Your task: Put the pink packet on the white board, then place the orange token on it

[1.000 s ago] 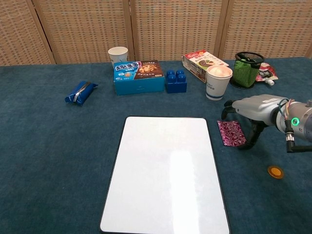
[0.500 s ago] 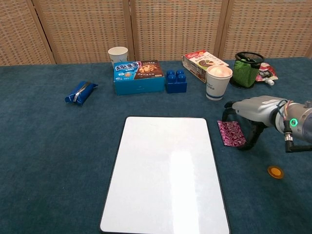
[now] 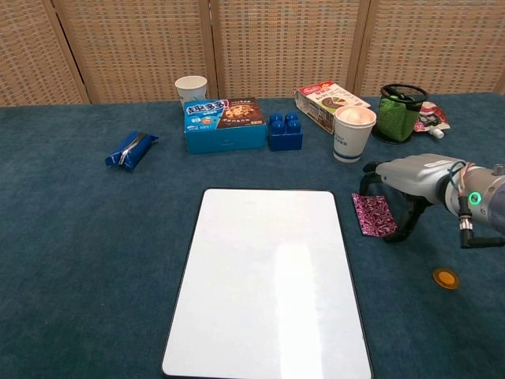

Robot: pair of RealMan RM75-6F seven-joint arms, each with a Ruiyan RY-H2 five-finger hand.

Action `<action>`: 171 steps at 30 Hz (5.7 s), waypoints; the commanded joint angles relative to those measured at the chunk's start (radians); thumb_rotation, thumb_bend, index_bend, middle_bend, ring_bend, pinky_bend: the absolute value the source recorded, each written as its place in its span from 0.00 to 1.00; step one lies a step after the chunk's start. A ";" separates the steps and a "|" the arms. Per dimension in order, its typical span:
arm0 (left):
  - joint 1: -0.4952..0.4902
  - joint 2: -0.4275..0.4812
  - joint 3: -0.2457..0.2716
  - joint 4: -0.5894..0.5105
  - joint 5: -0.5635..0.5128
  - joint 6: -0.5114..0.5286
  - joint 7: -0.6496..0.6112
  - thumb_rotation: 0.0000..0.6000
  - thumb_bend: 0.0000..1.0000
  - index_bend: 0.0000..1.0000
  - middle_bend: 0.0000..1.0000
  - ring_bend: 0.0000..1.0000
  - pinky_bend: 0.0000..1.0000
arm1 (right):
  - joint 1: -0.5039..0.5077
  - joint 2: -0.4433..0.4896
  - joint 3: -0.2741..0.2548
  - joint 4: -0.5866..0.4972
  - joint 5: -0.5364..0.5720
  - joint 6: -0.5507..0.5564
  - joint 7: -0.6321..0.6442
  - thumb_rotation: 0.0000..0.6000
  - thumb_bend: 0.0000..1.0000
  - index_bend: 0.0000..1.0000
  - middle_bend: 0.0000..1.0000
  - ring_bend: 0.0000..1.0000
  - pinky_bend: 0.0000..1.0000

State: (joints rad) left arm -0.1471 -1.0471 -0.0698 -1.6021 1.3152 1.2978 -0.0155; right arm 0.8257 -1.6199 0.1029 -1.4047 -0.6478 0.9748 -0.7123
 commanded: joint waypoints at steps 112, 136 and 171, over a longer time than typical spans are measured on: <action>0.019 0.018 0.021 -0.038 0.051 0.045 -0.005 1.00 0.00 0.00 0.00 0.00 0.00 | -0.308 0.203 -0.247 -0.042 -0.714 0.149 0.433 1.00 0.26 0.41 0.00 0.00 0.00; 0.017 0.016 0.019 -0.036 0.040 0.037 -0.001 1.00 0.00 0.00 0.00 0.00 0.00 | -0.319 0.171 -0.189 -0.038 -0.693 0.069 0.363 1.00 0.31 0.41 0.00 0.00 0.00; 0.016 0.018 0.019 -0.038 0.038 0.033 0.000 1.00 0.00 0.00 0.00 0.00 0.00 | -0.322 0.181 -0.130 -0.102 -0.716 0.043 0.362 1.00 0.37 0.53 0.00 0.00 0.00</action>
State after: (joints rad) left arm -0.1311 -1.0293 -0.0514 -1.6403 1.3532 1.3307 -0.0156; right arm 0.4971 -1.4478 -0.0387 -1.4872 -1.3653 1.0197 -0.3499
